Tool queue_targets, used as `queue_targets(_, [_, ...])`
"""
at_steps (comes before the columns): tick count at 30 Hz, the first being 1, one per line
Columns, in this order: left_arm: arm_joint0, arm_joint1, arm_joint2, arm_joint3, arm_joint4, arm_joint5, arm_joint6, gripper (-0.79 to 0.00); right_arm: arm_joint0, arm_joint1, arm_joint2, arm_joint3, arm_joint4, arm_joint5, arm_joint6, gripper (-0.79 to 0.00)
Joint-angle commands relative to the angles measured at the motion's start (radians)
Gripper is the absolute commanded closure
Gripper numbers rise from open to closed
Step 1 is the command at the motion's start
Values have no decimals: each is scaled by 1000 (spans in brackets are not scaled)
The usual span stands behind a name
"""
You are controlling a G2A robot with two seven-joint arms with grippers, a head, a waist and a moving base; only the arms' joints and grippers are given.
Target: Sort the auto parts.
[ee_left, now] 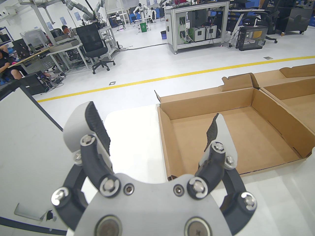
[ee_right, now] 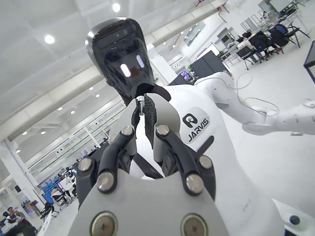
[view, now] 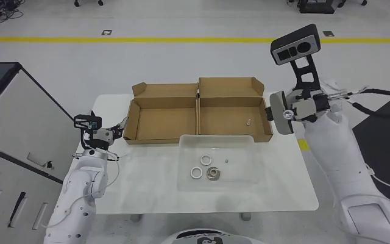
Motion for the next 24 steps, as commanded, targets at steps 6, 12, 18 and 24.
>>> queue_targets(6, [0, 0, 0, 0, 0, 0, 0, -785, -27, -18, -5, -2, 125, -2, 2, 0])
queue_targets(12, [0, 0, 0, 0, 0, 0, 0, -785, -42, -29, -5, 4, 172, 2, 15, 0])
queue_targets(18, [0, 0, 0, 0, 0, 0, 0, -785, -42, -29, -5, 4, 172, 2, 15, 0])
queue_targets(24, [0, 0, 0, 0, 0, 0, 0, -785, -42, -29, -5, 4, 172, 2, 15, 0])
